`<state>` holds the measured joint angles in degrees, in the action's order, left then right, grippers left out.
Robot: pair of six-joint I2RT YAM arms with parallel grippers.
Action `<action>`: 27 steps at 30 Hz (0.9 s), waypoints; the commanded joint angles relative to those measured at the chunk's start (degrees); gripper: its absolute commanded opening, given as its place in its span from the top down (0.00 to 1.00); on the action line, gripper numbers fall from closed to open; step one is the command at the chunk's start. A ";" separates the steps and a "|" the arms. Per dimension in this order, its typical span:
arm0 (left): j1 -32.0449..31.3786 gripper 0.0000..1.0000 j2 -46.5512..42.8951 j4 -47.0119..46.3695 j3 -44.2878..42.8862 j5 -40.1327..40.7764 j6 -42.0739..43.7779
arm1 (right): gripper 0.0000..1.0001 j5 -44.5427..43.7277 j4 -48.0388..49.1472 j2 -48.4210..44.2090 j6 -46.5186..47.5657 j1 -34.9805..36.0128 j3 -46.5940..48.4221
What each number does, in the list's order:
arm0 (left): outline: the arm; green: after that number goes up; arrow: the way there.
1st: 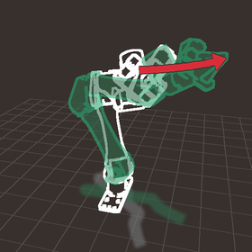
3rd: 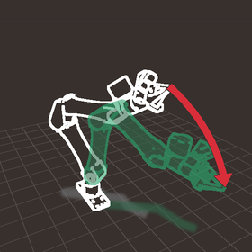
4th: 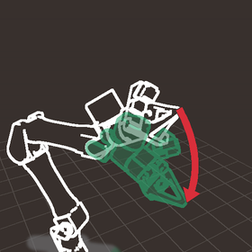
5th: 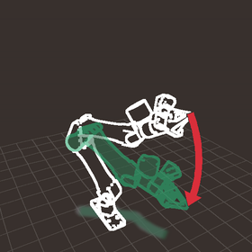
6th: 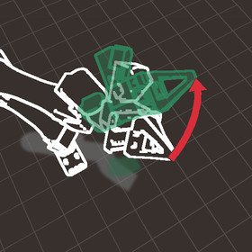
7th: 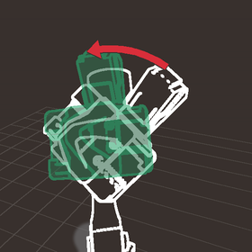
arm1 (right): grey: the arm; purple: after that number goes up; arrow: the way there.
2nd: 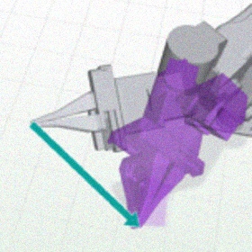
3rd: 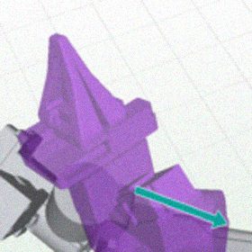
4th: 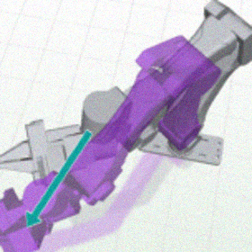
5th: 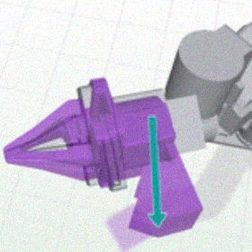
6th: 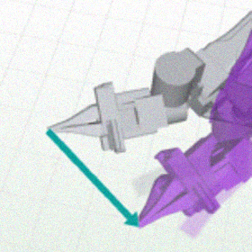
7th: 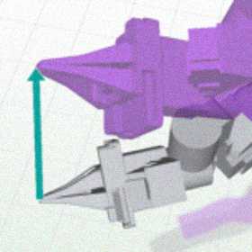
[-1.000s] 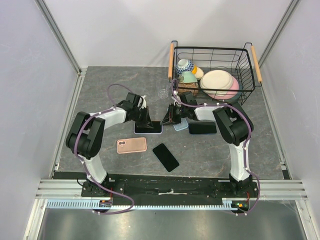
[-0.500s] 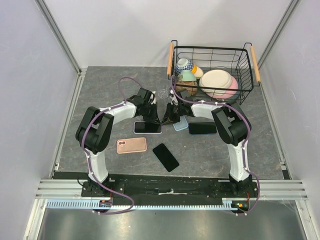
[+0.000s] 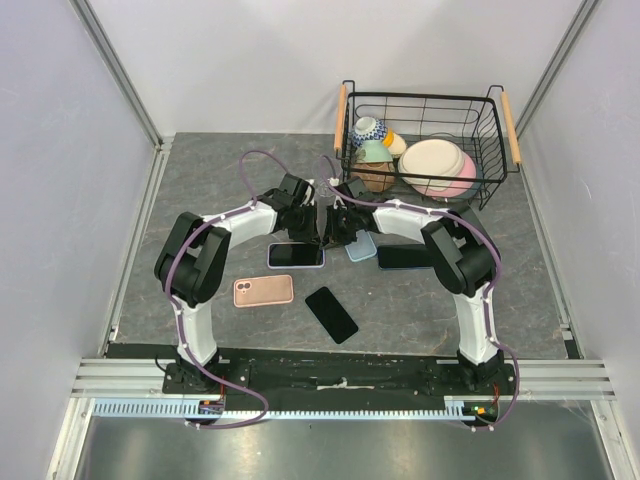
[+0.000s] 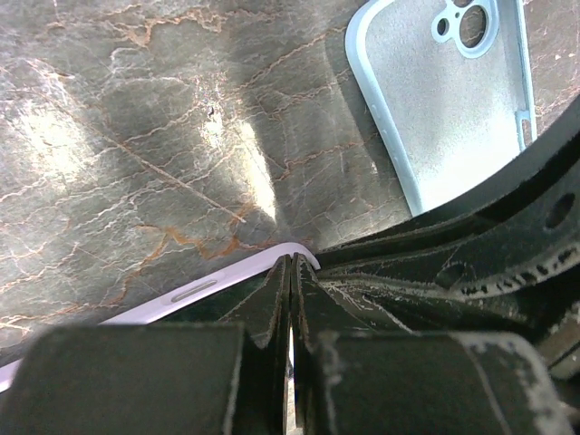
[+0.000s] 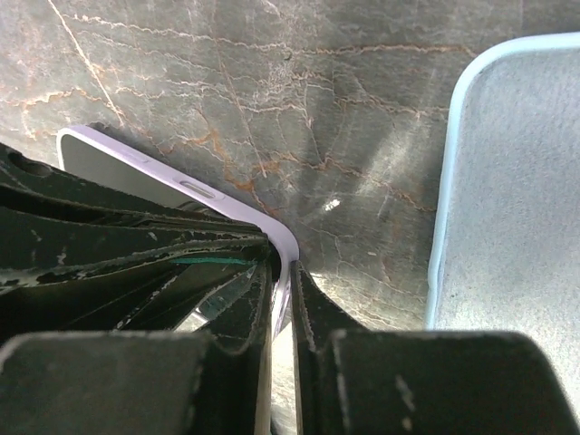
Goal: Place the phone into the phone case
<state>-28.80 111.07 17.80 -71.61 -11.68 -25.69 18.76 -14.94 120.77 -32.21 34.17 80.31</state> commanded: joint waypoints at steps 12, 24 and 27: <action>-0.47 0.94 -10.07 0.83 6.48 6.76 1.44 | 0.92 -13.32 -0.35 -1.76 4.61 2.30 -4.63; 4.27 0.63 -28.53 -5.49 17.64 6.33 -0.94 | 0.85 -11.30 2.63 -14.59 3.29 2.30 -10.34; 6.38 0.51 -30.73 -6.46 20.19 3.43 -1.55 | 0.81 -8.49 5.00 -18.02 2.59 1.86 -12.81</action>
<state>-24.36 83.22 14.44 -54.54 -6.13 -25.87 8.91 -12.95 109.12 -29.54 36.53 70.08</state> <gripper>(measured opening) 0.409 0.165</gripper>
